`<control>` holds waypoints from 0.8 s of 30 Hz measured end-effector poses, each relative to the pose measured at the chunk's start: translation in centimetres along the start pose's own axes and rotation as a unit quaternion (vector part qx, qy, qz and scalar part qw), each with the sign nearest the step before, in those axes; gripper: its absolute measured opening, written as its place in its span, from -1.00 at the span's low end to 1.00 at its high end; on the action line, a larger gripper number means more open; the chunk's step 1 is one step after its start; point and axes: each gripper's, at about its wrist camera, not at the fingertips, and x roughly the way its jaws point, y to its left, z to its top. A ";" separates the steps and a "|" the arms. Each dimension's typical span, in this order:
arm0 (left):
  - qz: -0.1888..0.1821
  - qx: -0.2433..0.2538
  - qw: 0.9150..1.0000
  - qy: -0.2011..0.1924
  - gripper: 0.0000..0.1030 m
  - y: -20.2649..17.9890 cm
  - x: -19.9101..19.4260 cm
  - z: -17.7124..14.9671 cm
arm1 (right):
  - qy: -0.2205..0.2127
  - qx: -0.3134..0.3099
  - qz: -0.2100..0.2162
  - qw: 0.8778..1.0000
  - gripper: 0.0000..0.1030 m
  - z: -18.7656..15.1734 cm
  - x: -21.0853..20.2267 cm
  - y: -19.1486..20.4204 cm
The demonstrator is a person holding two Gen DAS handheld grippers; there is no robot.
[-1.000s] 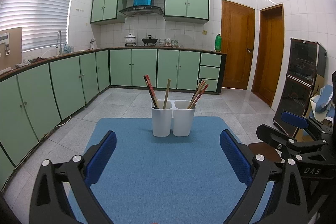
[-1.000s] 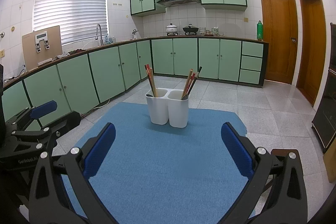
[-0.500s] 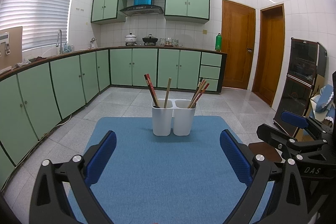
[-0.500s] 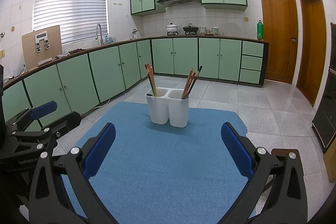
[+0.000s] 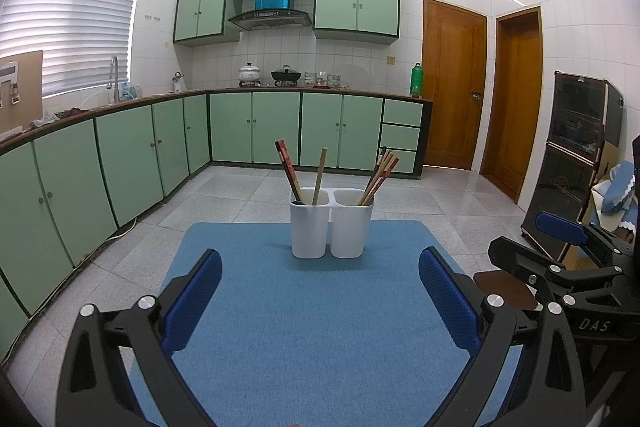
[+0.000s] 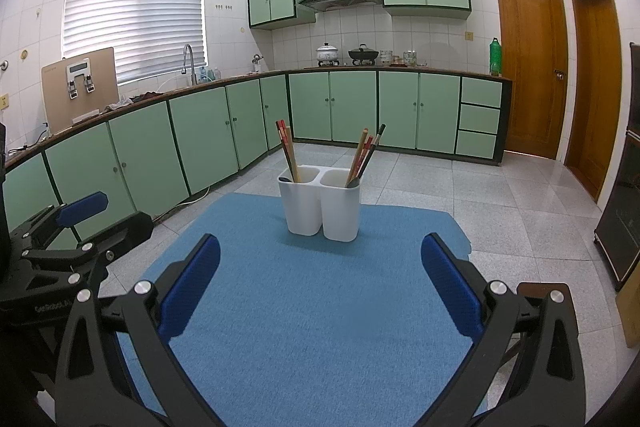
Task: Organize utensils
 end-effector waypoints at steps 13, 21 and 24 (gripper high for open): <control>0.000 0.000 1.000 0.001 0.88 0.1 -0.1 0.0 | 0.001 0.000 0.000 1.000 0.89 0.0 0.0 0.0; -0.004 -0.004 1.000 0.002 0.88 0.2 0.1 0.0 | 0.003 0.000 0.000 1.000 0.89 -0.3 0.2 0.1; -0.007 -0.006 1.000 0.003 0.88 0.2 0.1 -0.1 | 0.003 0.000 0.000 1.000 0.89 -0.3 0.3 0.0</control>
